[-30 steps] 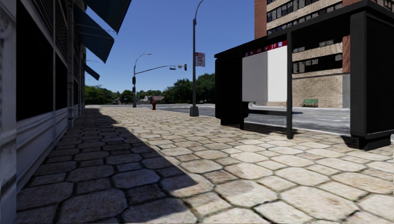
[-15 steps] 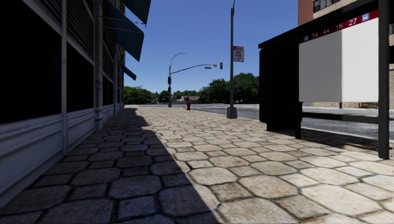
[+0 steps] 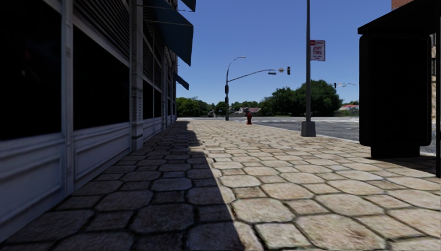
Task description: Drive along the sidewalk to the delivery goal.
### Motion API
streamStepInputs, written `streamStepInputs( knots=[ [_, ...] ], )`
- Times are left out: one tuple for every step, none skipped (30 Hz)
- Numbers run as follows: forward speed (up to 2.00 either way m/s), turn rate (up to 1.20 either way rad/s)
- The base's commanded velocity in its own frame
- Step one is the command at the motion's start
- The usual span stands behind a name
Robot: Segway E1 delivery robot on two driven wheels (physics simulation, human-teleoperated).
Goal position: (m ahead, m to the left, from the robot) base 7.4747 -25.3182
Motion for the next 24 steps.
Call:
streamStepInputs(
  knots=[
    [2.0, 0.15],
    [2.0, 0.15],
    [2.0, 0.1],
    [2.0, 0.07],
    [2.0, 0.07],
    [2.0, 0.04],
    [2.0, 0.03],
    [2.0, 0.03],
    [2.0, 0.03],
    [2.0, 0.02],
    [2.0, 0.02],
    [2.0, 0.02],
    [2.0, 0.11],
    [2.0, 0.22],
    [2.0, 0.22],
    [2.0, 0.26],
    [2.0, 0.27],
    [2.0, 0.27],
    [2.0, 0.27],
    [2.0, 0.0],
    [2.0, 0.0],
    [2.0, 0.0],
    [2.0, 0.0],
    [2.0, 0.0]
  ],
)
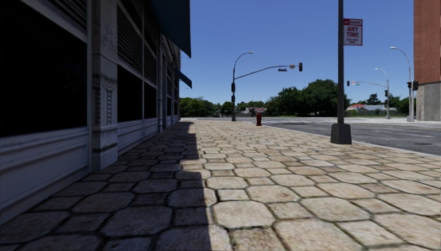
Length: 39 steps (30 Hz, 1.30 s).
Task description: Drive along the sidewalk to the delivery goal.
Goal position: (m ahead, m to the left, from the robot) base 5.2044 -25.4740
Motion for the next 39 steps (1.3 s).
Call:
streamStepInputs(
  knots=[
    [2.0, 0.0],
    [2.0, 0.0],
    [2.0, 0.0],
    [2.0, 0.0],
    [2.0, 0.0],
    [2.0, 0.0],
    [1.94, 0.0],
    [1.94, 0.0],
    [1.86, 0.0],
    [1.84, 0.0],
    [2.0, 0.0],
    [2.0, 0.0],
    [2.0, 0.0],
    [1.86, 0.0],
    [1.86, 0.0],
    [0.58, 0.0],
    [0.0, 0.0],
    [0.0, 0.0],
    [0.0, 0.0],
    [0.0, 0.0],
    [1.11, 0.0],
    [1.11, 0.0],
    [1.55, 0.0],
    [2.0, 0.0],
    [2.0, 0.0],
    [2.0, 0.0],
    [2.0, 0.0],
    [2.0, 0.0],
    [2.0, 0.0],
    [2.0, 0.0],
    [2.0, 0.0],
    [2.0, 0.0],
    [2.0, 0.0],
    [2.0, 0.0],
    [2.0, 0.0],
    [2.0, 0.0],
    [2.0, 0.0],
    [2.0, 0.0],
    [2.0, 0.0]
  ],
)
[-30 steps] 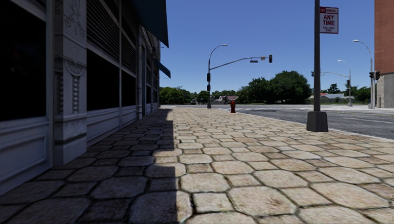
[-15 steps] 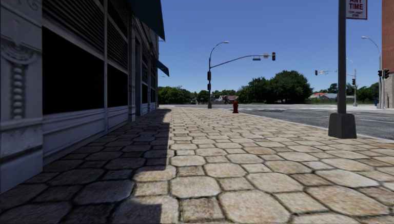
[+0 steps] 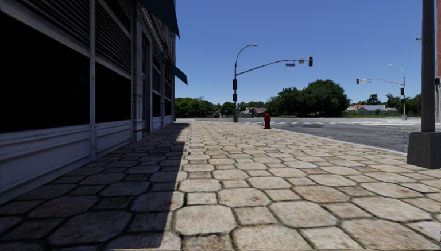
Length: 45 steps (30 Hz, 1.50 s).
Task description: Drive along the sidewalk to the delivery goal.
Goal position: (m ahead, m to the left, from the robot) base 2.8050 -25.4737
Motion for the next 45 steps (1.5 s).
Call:
streamStepInputs(
  knots=[
    [2.0, 0.0],
    [2.0, 0.0],
    [2.0, 0.0],
    [2.0, 0.0],
    [2.0, 0.0],
    [2.0, 0.0],
    [2.0, 0.0],
    [2.0, 0.0],
    [1.99, 0.0],
    [1.99, 0.0],
    [1.99, 0.0],
    [1.99, 0.0],
    [1.99, 0.0],
    [1.99, 0.0],
    [1.99, 0.0],
    [1.99, 0.0],
    [1.99, 0.0],
    [1.99, 0.0],
    [1.99, 0.0],
    [1.99, 0.0],
    [1.99, 0.0],
    [1.99, 0.0],
    [1.99, 0.0],
    [1.99, 0.0],
    [1.99, 0.0],
    [1.99, 0.0],
    [1.99, 0.0],
    [1.99, 0.0],
    [1.99, 0.0],
    [1.99, 0.0],
    [1.99, 0.0],
    [1.99, 0.0],
    [1.99, 0.0],
    [1.98, 0.0],
    [1.98, 0.0],
    [1.98, 0.0],
    [1.98, 0.0],
    [1.98, 0.0],
    [1.98, 0.0],
    [1.98, 0.0],
    [1.98, 0.0],
    [1.98, 0.0],
    [1.98, 0.0],
    [1.98, 0.0],
    [1.98, 0.0]
  ],
)
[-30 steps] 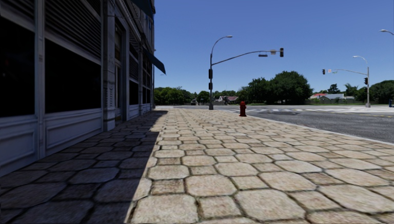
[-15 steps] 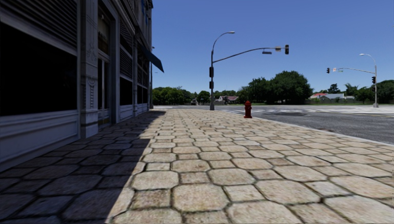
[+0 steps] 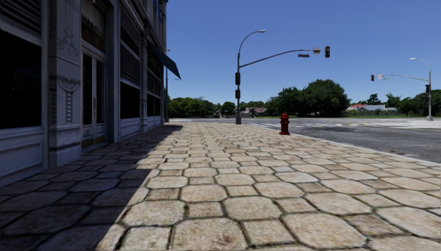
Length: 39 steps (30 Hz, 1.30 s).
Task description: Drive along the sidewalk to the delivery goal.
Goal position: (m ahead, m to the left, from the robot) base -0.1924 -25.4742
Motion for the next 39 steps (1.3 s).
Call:
streamStepInputs(
  knots=[
    [1.97, 0.0],
    [1.96, 0.0],
    [1.96, 0.0],
    [1.96, 0.0],
    [1.96, 0.0],
    [1.96, 0.0],
    [1.96, 0.0],
    [1.96, 0.0],
    [1.96, 0.0],
    [1.96, 0.0],
    [1.96, 0.0],
    [1.96, 0.0],
    [1.96, 0.0],
    [1.96, 0.0],
    [1.96, 0.0],
    [1.95, 0.0],
    [1.95, 0.0],
    [1.93, 0.0],
    [1.93, 0.0],
    [1.92, 0.0],
    [1.92, 0.0],
    [1.92, 0.0],
    [1.92, 0.0],
    [1.92, 0.0],
    [1.92, 0.0],
    [1.92, 0.0],
    [1.92, 0.0],
    [1.92, 0.0],
    [1.92, 0.0],
    [1.92, 0.0],
    [1.92, 0.0],
    [1.91, 0.0],
    [1.91, 0.0],
    [1.91, 0.0],
    [1.91, 0.0],
    [1.91, 0.0],
    [1.91, 0.0],
    [1.91, 0.0],
    [1.91, 0.0]
  ],
)
